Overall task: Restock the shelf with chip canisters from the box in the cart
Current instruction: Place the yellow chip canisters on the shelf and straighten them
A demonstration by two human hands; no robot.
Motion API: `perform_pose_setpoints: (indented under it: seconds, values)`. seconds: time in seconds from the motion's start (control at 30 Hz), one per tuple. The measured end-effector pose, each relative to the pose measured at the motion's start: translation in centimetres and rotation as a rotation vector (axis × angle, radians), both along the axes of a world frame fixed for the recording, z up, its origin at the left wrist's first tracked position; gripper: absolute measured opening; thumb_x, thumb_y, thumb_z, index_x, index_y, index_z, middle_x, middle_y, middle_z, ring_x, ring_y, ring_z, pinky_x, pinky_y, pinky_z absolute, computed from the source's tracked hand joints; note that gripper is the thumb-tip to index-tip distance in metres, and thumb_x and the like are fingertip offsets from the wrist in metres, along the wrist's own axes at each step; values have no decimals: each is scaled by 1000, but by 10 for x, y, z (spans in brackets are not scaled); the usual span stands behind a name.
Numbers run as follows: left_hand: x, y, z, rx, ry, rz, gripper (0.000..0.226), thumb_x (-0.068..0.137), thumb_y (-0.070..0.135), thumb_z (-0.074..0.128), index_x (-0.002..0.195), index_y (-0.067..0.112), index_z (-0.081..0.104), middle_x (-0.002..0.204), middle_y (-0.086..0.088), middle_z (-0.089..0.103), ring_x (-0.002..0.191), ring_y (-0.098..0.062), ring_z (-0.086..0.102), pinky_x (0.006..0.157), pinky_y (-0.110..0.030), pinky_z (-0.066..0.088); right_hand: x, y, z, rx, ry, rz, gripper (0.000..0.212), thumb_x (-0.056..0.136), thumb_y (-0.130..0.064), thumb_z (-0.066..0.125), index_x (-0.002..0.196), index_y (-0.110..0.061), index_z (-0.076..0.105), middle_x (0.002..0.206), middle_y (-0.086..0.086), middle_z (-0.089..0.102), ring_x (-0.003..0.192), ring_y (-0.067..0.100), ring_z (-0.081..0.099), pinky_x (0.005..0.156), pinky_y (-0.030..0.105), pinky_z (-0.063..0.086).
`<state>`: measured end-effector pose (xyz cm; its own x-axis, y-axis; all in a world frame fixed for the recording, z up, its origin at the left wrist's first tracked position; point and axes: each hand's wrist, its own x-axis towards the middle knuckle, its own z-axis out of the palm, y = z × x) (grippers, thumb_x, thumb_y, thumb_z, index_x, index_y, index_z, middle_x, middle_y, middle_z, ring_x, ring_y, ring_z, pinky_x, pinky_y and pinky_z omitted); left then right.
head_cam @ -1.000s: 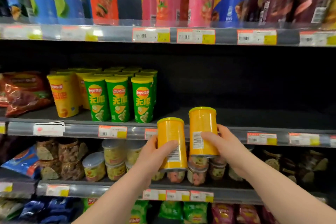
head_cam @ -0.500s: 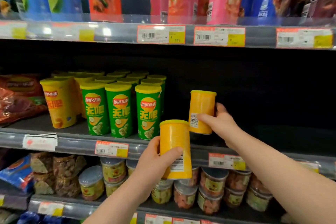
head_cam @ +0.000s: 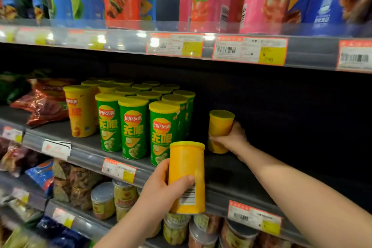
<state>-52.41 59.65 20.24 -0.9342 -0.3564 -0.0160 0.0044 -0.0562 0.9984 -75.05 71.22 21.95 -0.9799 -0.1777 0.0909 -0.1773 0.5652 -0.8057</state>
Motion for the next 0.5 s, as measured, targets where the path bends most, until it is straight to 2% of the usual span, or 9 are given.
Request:
perform_pose_setpoints:
  seconds: [0.1, 0.23, 0.3, 0.4, 0.5]
  values:
    - [-2, 1, -2, 9, -9, 51, 42, 79, 28, 74, 112, 34, 49, 104, 4, 67, 85, -10, 68, 63, -22, 52, -12, -5, 0, -12, -39, 29, 100, 68, -31, 84, 144, -15, 21, 142, 14, 37, 127, 32, 43, 101, 42, 43]
    - [-5, 2, -2, -4, -9, 80, 29, 81, 22, 71, 99, 34, 52, 97, 4, 69, 78, -7, 69, 63, -23, 52, -20, 4, 0, 65, -81, 172, 86, 86, -17, 67, 150, -16, 9, 145, 13, 35, 131, 30, 39, 95, 32, 38]
    - [-7, 4, -3, 1, -6, 85, 33, 78, 25, 76, 99, 35, 52, 99, 3, 69, 82, -11, 69, 66, -25, 53, -23, 6, -1, 77, -61, 179, 87, 83, -17, 70, 149, -15, 13, 145, 13, 36, 132, 30, 39, 98, 32, 37]
    - [-9, 5, -2, -2, -7, 71, 51, 59, 39, 76, 104, 36, 51, 101, 4, 69, 81, -9, 70, 65, -24, 53, -26, 5, -4, 17, -64, 148, 96, 74, -21, 80, 148, -14, 18, 146, 13, 37, 133, 31, 39, 105, 41, 38]
    - [-10, 5, -1, -10, 0, 62, 61, 52, 41, 75, 107, 34, 51, 99, 4, 70, 80, -8, 70, 66, -25, 54, -28, 5, -7, 8, -90, 217, 89, 81, -15, 73, 148, -15, 15, 144, 13, 38, 131, 30, 41, 100, 36, 39]
